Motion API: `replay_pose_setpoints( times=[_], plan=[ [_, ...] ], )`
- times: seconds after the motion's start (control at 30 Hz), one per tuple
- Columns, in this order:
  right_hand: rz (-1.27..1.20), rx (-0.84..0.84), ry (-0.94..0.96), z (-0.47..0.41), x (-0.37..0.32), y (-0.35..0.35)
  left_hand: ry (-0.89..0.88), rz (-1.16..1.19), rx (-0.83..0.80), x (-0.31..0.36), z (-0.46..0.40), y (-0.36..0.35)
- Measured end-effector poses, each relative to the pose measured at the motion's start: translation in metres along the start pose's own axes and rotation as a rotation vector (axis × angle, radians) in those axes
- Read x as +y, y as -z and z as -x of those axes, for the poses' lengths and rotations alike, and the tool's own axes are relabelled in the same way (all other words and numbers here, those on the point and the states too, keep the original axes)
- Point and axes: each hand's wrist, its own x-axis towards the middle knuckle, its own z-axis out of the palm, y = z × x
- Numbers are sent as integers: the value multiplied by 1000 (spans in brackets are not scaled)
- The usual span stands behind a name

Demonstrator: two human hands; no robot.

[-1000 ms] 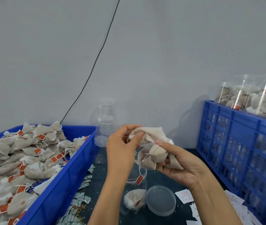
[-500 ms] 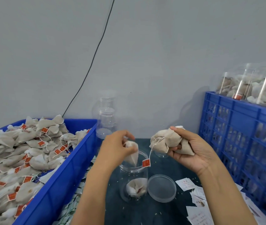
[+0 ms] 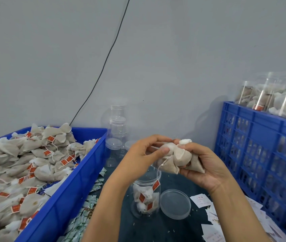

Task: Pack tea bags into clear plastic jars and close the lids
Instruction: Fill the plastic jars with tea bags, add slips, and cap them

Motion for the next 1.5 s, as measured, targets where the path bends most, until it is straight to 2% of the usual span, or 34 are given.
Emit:
replay_pose_setpoints(
  times=[0.07,0.13,0.3,0.47,0.57,0.7,0.87,1.07,1.17,1.23,1.3,1.37,1.43,1.5],
  plan=[
    [-25,-15,-6,-2,3,-3,40,27,45,0,0,0],
    [-22,45,0,-5,7,-4,52,-3,127,-4,-1,0],
    [19,127,12,-9,11,-7,72,-52,476,-13,-5,8],
    [-120,128,67,-10,8,-5,199,-174,525,-29,-4,19],
    [-205,125,81,-11,9,-3,214,-375,476,-35,-5,17],
    [-252,142,118,-12,9,-3,169,-482,455,-33,-5,11],
    [-253,131,154,-13,9,-2,187,-715,200,-27,-4,7],
    [-263,140,158,-13,8,-2,134,-878,170,-27,-3,2],
    [-262,155,157,-12,6,0,168,-1063,-2,-27,-2,4],
    [-270,151,158,-12,6,0,165,-1132,-59,-27,-2,4],
    [-260,155,163,-13,6,1,113,-1122,-3,-25,-3,4],
    [-236,165,170,-13,6,2,88,-998,41,-24,-4,5],
    [-243,153,168,-13,6,2,129,-880,-65,-24,-3,5],
    [-254,131,159,-13,7,1,183,-903,-246,-22,-1,2]
  ],
)
